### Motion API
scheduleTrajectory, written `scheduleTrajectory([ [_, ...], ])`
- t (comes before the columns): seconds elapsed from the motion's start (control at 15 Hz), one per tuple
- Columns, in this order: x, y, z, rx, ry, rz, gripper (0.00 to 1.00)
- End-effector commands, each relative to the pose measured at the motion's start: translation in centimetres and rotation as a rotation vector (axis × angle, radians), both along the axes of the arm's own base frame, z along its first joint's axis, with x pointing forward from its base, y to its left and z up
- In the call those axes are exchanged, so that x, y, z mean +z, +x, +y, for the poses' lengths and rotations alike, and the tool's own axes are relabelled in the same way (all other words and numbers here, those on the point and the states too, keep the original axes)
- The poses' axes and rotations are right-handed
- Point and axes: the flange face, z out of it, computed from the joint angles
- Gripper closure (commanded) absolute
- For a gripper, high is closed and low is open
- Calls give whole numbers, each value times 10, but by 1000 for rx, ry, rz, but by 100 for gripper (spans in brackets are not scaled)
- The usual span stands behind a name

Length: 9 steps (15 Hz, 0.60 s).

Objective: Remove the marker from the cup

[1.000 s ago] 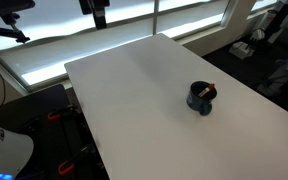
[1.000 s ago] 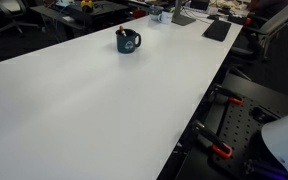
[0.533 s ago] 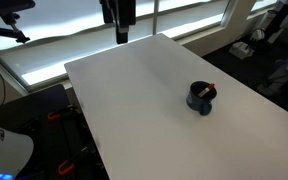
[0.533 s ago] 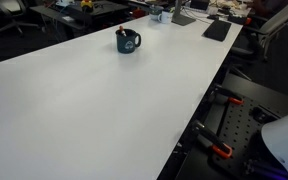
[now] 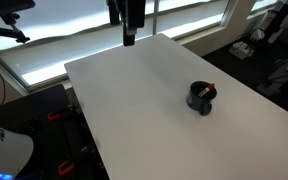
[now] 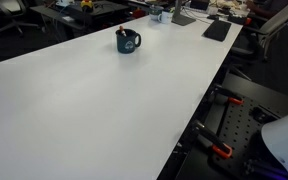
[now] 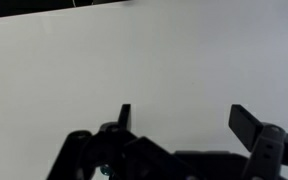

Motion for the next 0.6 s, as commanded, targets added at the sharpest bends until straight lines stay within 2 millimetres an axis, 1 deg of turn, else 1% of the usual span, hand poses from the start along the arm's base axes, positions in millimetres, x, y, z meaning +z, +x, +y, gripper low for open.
scheduleTrajectory([
  [0.0,-1,15,-12,-38,7,16,0],
  [0.2,2,36,-34,-84,6,24,0],
  [0.4,6,60,-62,-128,0,31,0],
  [0.47,2,40,-48,-93,-1,9,0],
  [0.53,2,48,-56,-106,-4,9,0],
])
